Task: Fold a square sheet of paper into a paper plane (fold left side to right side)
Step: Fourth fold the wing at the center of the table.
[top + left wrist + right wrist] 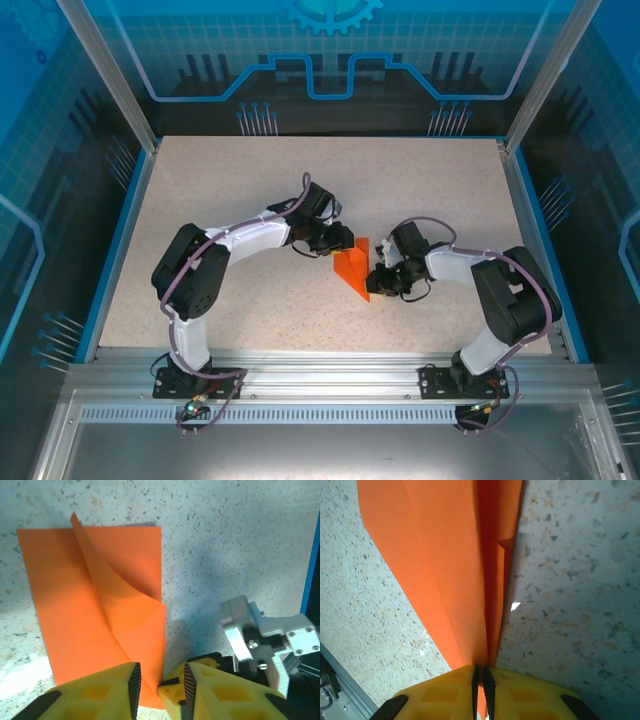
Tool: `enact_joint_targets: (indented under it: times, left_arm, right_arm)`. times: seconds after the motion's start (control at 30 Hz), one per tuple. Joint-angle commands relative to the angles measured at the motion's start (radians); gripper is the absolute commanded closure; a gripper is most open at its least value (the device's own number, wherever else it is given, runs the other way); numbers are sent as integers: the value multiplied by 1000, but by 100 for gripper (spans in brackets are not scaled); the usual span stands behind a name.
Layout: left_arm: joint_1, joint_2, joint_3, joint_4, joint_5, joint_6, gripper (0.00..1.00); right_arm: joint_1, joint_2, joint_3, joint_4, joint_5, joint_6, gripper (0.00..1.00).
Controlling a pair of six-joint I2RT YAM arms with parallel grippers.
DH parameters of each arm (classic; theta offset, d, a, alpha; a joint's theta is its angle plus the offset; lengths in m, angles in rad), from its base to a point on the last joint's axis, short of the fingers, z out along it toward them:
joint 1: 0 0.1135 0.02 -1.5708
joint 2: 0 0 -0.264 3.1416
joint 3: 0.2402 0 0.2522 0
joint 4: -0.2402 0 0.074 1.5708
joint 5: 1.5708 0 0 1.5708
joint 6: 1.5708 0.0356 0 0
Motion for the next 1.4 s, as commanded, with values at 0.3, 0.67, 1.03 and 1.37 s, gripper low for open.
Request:
enact_joint_targets:
  times: [0.3,0.67,1.03,1.37]
  left_arm:
    - [-48,168,70,60,96,11,72]
    - [-12,239,119,9,56,69,72]
    - [39,318,209,-42,53,126,71]
    - [89,376,316,-95,68,163,67]
  right_arm:
    - [29,61,0,-102,129,7,84]
    - [42,82,18,-142,161,-4,85]
    - [46,85,20,-159,172,-13,85]
    - [47,89,21,-164,172,-12,85]
